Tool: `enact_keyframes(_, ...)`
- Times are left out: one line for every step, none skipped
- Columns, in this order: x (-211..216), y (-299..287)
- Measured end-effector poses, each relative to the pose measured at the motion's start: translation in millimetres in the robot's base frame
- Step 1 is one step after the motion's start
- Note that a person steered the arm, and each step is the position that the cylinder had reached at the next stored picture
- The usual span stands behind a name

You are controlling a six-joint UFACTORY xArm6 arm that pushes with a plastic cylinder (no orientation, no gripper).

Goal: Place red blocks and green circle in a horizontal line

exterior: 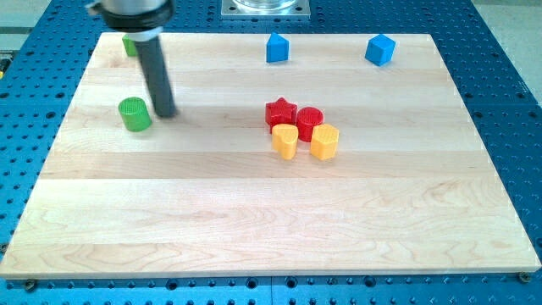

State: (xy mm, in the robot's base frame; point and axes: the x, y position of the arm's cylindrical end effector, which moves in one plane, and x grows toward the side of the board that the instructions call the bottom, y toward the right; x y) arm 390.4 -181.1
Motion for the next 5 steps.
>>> enact_keyframes(34, -48)
enact_keyframes(37, -14)
enact_keyframes(52, 21)
enact_keyframes(66, 21)
enact_keyframes(67, 23)
